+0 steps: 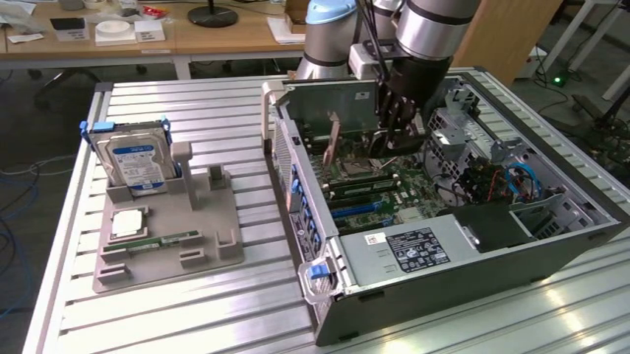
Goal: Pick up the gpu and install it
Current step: 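Insert the gpu into the slot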
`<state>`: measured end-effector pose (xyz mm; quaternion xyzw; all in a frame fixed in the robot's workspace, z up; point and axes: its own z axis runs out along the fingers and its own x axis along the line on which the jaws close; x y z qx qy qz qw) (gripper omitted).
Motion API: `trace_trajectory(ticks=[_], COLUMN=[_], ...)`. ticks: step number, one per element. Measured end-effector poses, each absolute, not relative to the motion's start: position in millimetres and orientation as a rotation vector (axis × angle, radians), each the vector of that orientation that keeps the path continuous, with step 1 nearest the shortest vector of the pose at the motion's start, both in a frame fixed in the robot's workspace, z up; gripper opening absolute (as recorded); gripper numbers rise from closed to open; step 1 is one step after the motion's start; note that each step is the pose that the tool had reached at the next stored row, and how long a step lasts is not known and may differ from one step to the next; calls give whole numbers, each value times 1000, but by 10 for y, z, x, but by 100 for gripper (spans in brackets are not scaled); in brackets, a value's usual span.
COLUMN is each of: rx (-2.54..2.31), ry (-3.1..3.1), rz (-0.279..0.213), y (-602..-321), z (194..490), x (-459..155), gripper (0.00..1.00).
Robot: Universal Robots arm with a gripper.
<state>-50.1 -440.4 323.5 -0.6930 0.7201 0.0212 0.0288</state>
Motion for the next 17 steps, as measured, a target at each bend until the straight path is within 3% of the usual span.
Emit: trace_trajectory(ticks=[10, 17], rx=[-2152, -2146], ry=[2236, 2229], rz=[33, 49], y=[-4449, -4451], z=[3184, 3119], x=[-516, -564], gripper=[28, 28])
